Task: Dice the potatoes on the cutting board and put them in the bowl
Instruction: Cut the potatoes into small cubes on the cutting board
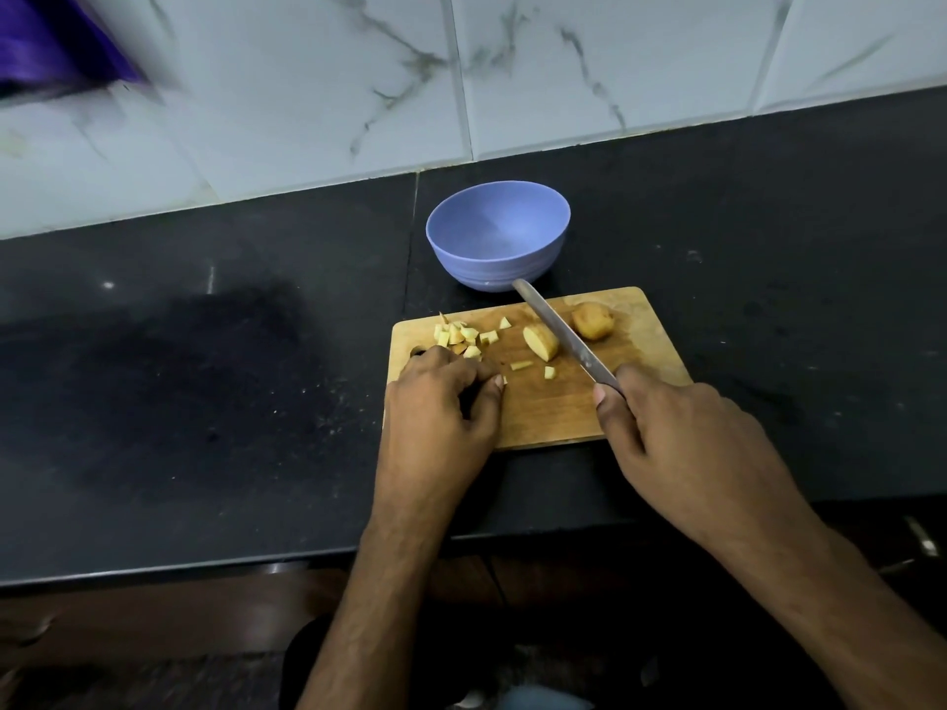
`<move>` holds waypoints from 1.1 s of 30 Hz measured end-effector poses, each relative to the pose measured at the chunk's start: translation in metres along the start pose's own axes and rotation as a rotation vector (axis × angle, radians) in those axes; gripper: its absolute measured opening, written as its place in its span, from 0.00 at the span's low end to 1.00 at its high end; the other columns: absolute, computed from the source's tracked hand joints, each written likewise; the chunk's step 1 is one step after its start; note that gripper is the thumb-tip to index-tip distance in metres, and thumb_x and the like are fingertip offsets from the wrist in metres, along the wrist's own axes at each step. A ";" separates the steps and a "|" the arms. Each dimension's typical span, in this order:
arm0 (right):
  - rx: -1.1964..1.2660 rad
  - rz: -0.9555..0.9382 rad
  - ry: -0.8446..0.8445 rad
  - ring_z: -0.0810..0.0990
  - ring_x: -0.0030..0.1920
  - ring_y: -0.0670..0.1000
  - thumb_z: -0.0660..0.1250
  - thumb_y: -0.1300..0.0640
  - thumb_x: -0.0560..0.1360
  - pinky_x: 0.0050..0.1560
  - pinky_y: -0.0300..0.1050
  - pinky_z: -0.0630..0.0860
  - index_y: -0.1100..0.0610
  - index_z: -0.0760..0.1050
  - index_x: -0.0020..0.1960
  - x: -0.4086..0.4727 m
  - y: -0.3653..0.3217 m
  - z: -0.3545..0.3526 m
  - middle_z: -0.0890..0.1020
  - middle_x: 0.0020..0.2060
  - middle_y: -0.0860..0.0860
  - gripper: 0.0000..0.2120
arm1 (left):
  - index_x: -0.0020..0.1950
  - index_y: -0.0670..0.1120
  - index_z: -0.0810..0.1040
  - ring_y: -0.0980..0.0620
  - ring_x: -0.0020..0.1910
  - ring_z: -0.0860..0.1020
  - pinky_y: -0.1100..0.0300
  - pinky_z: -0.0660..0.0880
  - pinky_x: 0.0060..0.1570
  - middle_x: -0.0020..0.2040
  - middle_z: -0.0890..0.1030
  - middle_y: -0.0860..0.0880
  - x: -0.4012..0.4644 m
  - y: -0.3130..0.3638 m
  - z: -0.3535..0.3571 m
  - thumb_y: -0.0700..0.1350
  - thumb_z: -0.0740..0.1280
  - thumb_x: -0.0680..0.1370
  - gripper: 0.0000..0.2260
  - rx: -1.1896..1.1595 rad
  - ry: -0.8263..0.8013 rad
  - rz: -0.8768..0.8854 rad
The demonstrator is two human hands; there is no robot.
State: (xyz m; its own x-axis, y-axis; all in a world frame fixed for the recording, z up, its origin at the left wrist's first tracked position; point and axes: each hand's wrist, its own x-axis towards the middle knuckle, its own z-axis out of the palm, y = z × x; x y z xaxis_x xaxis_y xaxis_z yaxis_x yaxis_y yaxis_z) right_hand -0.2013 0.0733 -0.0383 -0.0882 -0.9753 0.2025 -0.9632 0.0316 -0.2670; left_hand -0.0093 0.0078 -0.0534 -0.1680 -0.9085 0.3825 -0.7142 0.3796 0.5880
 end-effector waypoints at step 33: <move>-0.068 -0.048 -0.402 0.76 0.36 0.44 0.48 0.47 0.84 0.38 0.43 0.75 0.48 0.69 0.55 -0.022 -0.039 -0.024 0.76 0.37 0.46 0.12 | 0.48 0.48 0.83 0.54 0.45 0.76 0.54 0.77 0.46 0.45 0.79 0.54 -0.002 -0.005 0.000 0.44 0.70 0.79 0.02 -0.032 0.090 -0.047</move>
State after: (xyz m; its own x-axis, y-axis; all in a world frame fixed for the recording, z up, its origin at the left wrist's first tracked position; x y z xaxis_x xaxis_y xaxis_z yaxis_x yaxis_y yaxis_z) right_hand -0.1676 0.0993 -0.0093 0.0506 -0.9834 -0.1744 -0.9796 -0.0149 -0.2005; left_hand -0.0054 0.0071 -0.0574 -0.0714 -0.9067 0.4156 -0.6975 0.3433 0.6290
